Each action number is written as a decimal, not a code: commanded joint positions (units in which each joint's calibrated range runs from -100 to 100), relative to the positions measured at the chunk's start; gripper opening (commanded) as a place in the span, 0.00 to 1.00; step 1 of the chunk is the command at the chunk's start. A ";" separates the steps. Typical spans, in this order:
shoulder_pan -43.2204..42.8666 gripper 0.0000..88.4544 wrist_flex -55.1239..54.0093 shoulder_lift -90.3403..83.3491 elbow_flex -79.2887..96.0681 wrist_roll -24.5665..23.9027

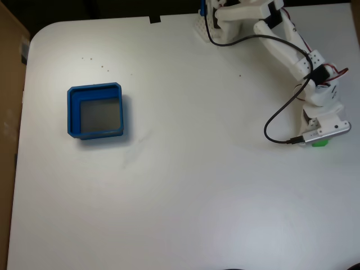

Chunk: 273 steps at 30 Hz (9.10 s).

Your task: Pick up green cube and drop it in the blue box

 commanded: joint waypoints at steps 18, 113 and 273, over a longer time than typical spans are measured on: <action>0.36 0.27 0.34 -1.66 -3.50 -0.10; 47.98 0.01 17.81 -32.58 -3.05 15.58; 50.58 0.19 -8.73 -121.84 106.34 15.43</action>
